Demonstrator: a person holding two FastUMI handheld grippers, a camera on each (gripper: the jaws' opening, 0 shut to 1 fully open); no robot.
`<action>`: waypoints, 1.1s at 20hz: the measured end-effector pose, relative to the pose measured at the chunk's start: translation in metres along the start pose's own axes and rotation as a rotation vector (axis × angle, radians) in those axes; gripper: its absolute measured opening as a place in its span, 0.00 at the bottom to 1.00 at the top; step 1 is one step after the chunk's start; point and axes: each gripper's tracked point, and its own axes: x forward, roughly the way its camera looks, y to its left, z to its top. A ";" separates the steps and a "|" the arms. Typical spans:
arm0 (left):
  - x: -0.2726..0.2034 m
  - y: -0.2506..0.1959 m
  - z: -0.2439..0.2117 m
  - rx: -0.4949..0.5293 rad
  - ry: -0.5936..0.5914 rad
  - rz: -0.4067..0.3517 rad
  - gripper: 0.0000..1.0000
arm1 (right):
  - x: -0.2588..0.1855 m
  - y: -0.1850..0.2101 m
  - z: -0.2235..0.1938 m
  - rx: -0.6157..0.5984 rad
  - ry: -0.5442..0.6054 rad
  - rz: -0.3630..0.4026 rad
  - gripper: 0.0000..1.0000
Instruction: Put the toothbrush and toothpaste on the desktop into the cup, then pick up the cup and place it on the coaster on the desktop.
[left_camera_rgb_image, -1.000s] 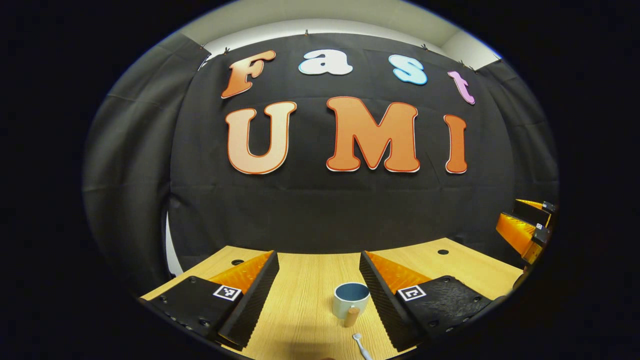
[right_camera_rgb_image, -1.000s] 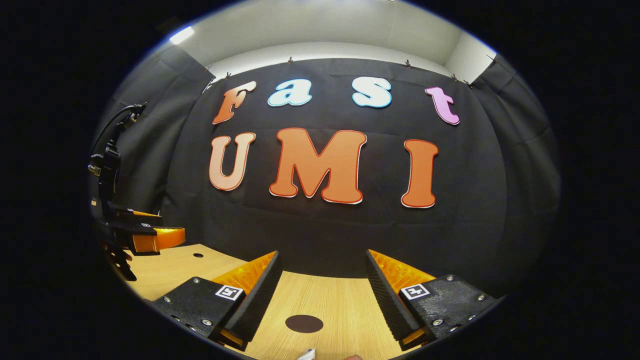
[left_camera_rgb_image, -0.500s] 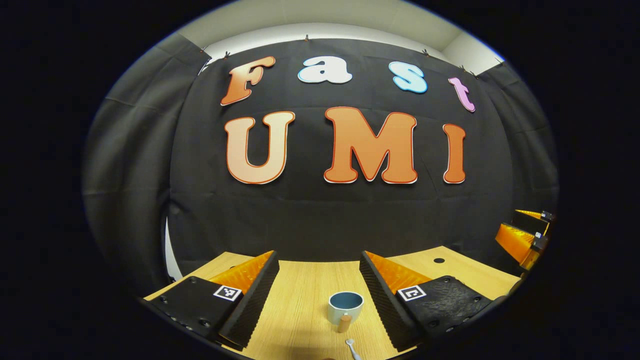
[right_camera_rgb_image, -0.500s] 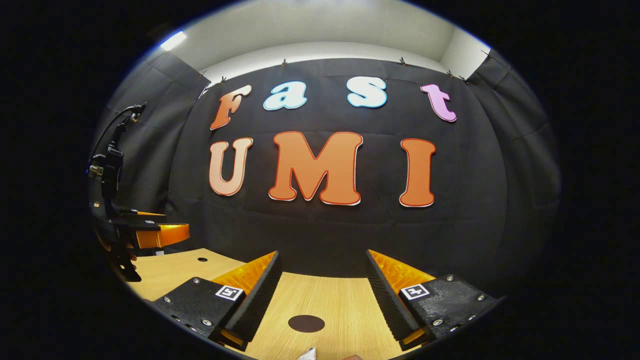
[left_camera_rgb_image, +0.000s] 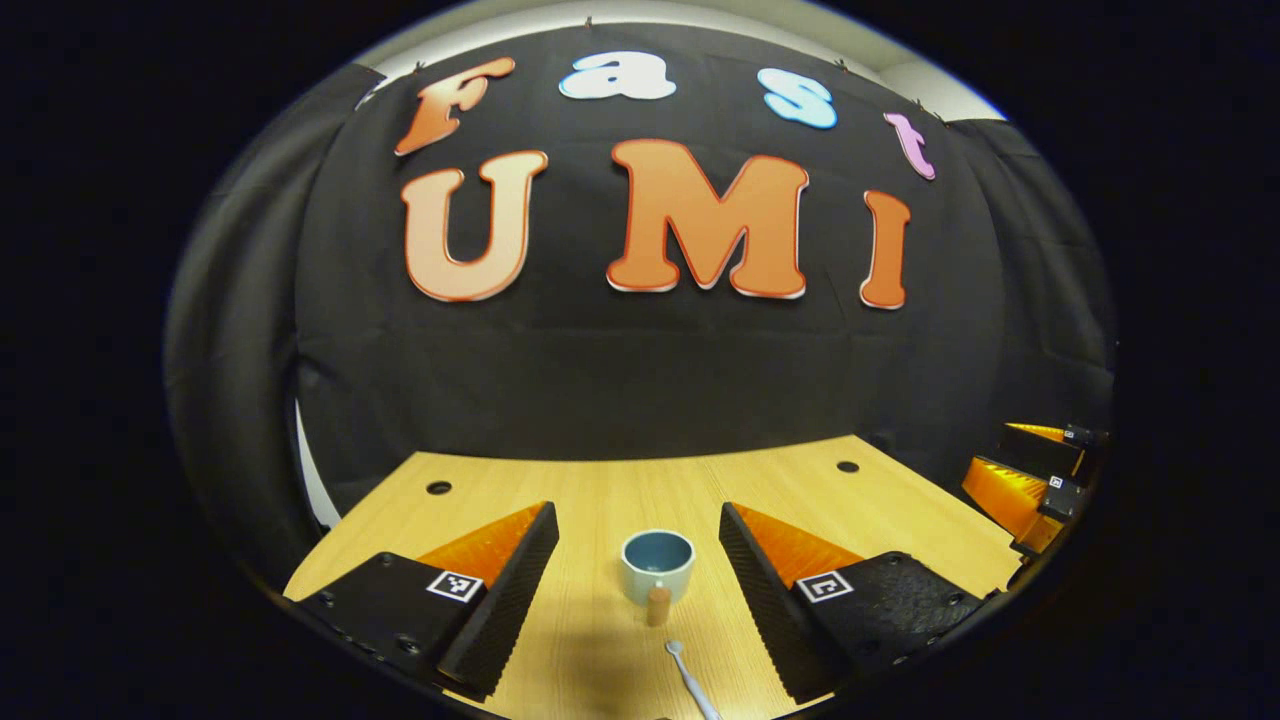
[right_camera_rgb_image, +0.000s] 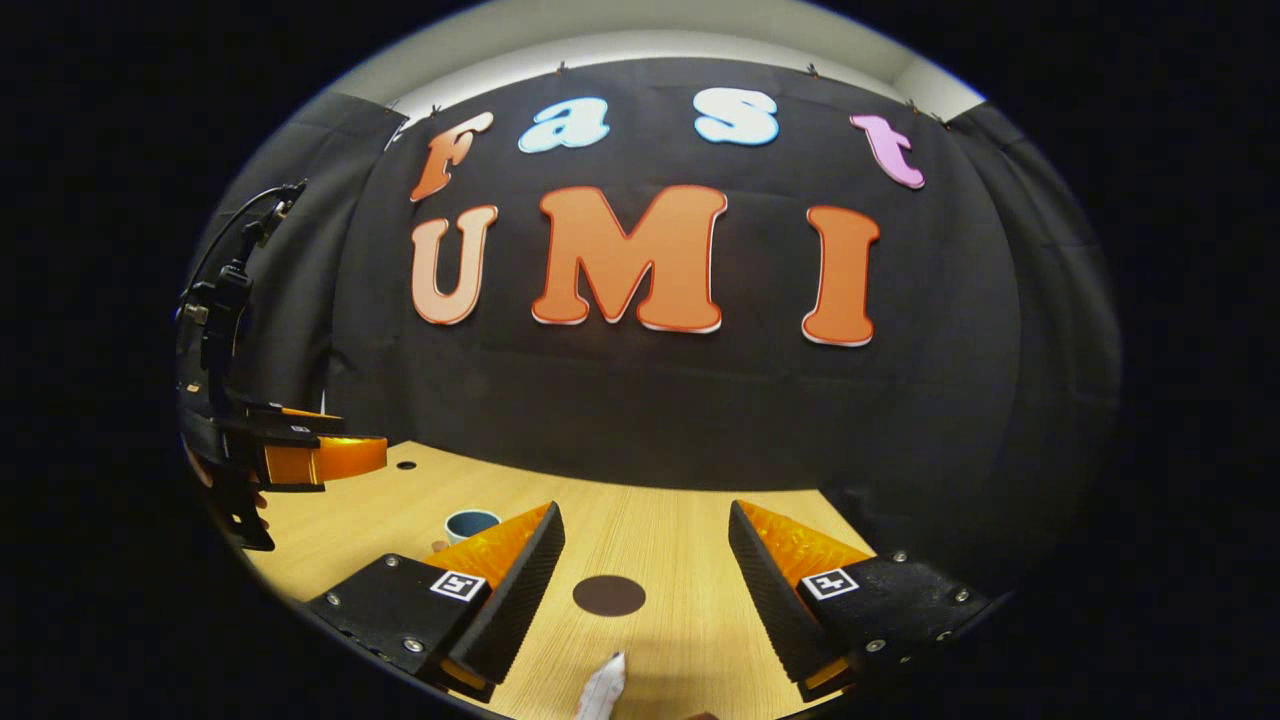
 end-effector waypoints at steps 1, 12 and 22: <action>0.003 -0.007 -0.013 0.005 0.049 -0.027 0.97 | 0.001 0.000 -0.008 0.007 0.038 0.007 0.99; 0.009 -0.036 -0.075 -0.067 0.606 -0.135 0.96 | 0.000 0.032 -0.076 0.006 0.415 0.111 0.97; -0.008 -0.043 -0.134 -0.055 0.928 -0.106 0.96 | 0.001 0.037 -0.184 -0.029 0.778 0.141 0.86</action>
